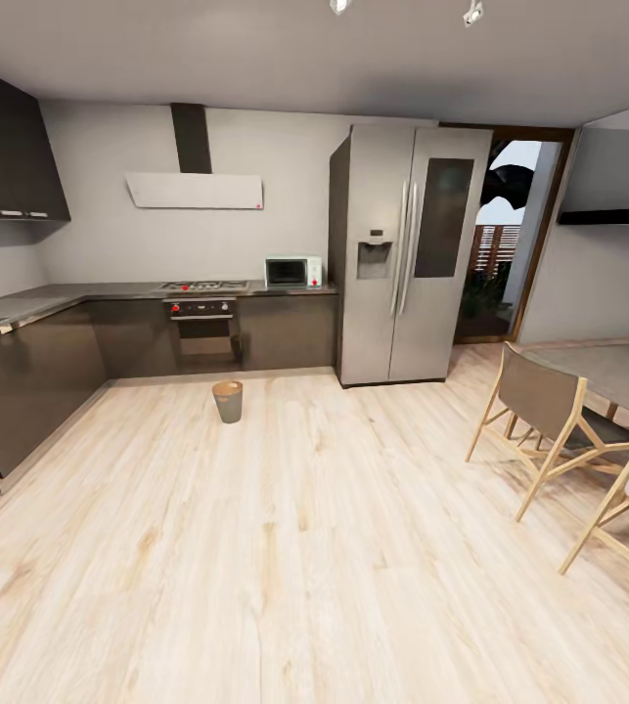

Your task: Put the three can of soda from the living room inside the tash can in the kitchen.

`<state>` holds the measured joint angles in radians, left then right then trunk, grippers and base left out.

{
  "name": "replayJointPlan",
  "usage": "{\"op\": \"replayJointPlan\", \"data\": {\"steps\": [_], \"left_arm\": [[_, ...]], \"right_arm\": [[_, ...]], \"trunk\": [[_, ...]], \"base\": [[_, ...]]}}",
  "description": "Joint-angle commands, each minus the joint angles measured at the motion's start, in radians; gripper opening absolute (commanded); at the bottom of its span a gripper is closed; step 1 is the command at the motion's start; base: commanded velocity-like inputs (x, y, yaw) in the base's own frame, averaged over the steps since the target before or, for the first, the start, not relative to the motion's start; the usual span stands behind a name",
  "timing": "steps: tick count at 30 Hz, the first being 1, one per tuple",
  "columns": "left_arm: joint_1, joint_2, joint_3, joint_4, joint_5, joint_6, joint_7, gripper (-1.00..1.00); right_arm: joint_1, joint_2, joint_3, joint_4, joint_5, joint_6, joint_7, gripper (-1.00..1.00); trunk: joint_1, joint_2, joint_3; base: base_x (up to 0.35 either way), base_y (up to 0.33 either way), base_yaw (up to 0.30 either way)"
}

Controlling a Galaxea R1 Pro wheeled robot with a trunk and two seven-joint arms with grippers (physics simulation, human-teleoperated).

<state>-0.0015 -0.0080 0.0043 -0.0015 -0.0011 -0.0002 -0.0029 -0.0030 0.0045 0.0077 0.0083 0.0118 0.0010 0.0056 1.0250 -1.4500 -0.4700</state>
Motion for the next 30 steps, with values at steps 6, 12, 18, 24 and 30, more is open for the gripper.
{"op": "replayJointPlan", "data": {"steps": [6,12,18,24,30], "left_arm": [[0.0,0.0,0.0,0.0,0.0,0.0,0.0,1.0],[-0.025,-0.004,-0.007,-0.034,0.002,-0.004,0.003,1.0],[-0.028,-0.004,-0.009,-0.57,0.003,0.0,0.004,1.0],[-0.029,-0.007,-0.013,-0.762,0.002,0.0,0.005,1.0],[-0.028,-0.01,-0.017,-0.958,-0.004,0.001,0.007,1.0]], "right_arm": [[0.0,0.0,0.0,0.0,0.0,0.0,0.0,1.0],[-0.03,-0.033,0.034,-0.034,0.024,-0.03,0.029,1.0],[-0.052,-0.042,0.204,-0.438,0.028,-0.102,0.094,1.0],[-0.144,-0.048,0.211,-0.585,0.03,-0.1,0.157,1.0],[-0.222,-0.058,0.21,-0.697,0.025,-0.091,0.191,1.0]], "trunk": [[0.0,0.0,0.0],[0.0,0.0,0.0],[0.0,0.0,0.0],[0.0,0.0,0.0],[0.0,0.0,0.0]], "base": [[0.0,0.0,0.0],[0.0,0.0,0.0],[0.0,0.0,0.0],[0.0,0.0,0.0],[0.0,0.0,0.0]]}}
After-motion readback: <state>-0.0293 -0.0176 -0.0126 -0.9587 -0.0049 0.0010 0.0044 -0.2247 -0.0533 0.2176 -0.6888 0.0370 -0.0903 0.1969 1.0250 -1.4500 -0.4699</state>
